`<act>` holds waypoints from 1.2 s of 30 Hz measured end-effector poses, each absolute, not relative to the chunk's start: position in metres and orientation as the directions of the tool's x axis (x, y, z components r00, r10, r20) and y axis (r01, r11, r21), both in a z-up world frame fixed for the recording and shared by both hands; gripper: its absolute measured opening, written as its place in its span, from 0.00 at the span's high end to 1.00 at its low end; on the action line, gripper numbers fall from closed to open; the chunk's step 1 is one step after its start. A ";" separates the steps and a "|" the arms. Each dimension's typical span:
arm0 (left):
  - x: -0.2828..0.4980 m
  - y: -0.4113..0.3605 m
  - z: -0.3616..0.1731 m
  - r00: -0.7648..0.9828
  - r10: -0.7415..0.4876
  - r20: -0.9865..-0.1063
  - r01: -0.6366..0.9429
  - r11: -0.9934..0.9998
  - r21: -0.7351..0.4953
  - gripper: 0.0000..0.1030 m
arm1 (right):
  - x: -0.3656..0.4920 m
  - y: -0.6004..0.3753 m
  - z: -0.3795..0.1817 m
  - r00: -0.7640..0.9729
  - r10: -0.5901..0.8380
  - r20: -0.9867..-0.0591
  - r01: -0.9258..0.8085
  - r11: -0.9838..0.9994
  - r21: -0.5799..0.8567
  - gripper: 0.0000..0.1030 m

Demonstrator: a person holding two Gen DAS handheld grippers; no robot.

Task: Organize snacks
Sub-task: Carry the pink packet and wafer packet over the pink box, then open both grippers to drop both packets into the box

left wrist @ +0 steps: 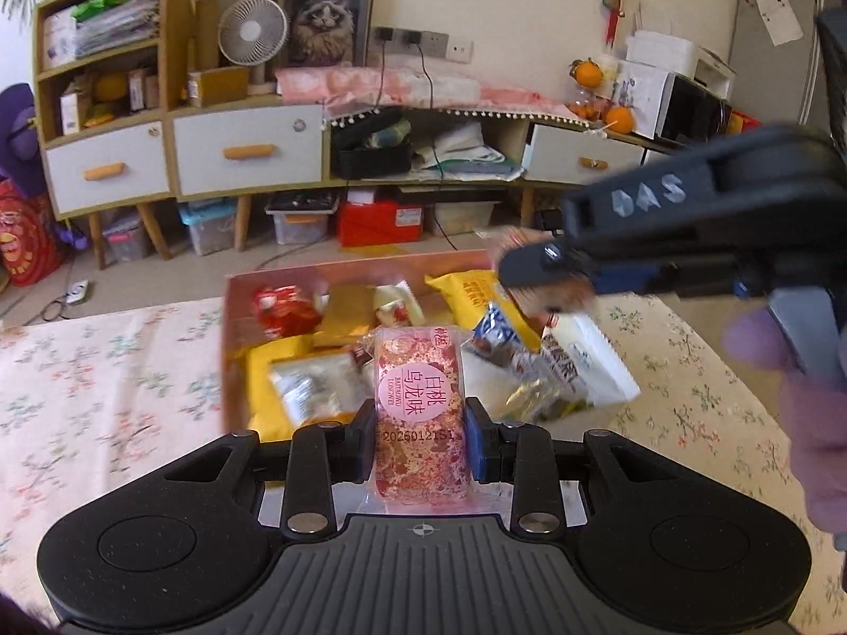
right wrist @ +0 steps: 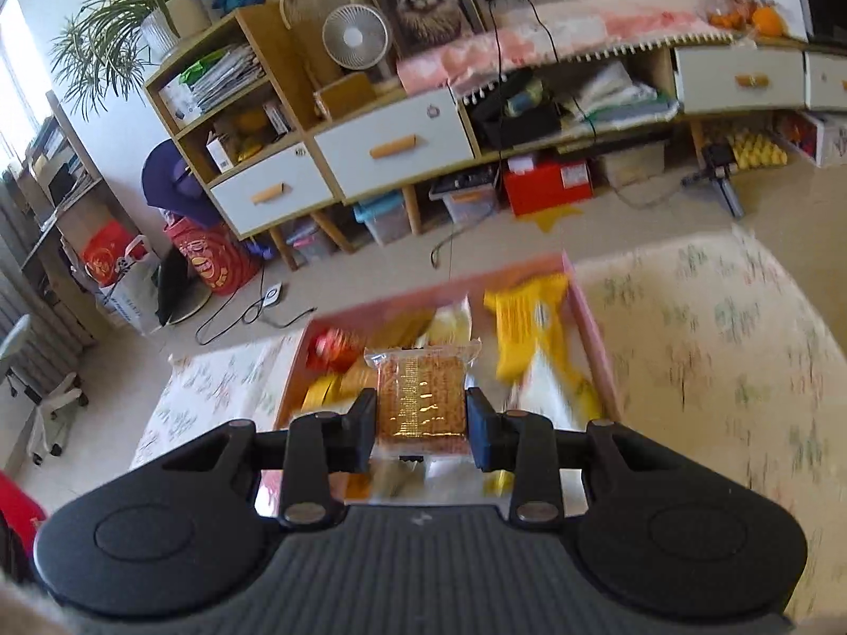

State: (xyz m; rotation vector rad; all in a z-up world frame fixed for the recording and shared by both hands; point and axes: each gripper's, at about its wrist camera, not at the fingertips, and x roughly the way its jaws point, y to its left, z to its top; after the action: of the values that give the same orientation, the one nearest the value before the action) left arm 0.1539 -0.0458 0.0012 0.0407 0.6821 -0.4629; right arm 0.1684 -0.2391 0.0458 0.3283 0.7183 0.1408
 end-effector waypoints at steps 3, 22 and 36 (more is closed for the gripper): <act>0.166 -0.056 -0.008 0.671 -0.402 -0.623 0.437 0.893 -0.106 0.71 | 0.186 -0.241 0.043 0.744 0.223 -0.630 -0.014 0.948 0.319 0.69; 0.180 -0.069 -0.014 0.683 -0.421 -0.597 0.469 0.879 -0.084 0.34 | 0.206 -0.238 0.038 0.728 0.193 -0.658 -0.020 0.965 0.261 0.56; 0.121 -0.054 0.014 0.695 -0.382 -0.609 0.466 0.884 -0.023 0.08 | 0.154 -0.250 0.069 0.766 0.121 -0.632 0.008 0.980 0.198 0.09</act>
State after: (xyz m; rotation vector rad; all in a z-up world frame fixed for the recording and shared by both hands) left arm 0.1213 -0.0536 0.0141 0.1374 0.6476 -0.4753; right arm 0.1539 -0.2499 0.0690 0.1943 0.6973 0.0617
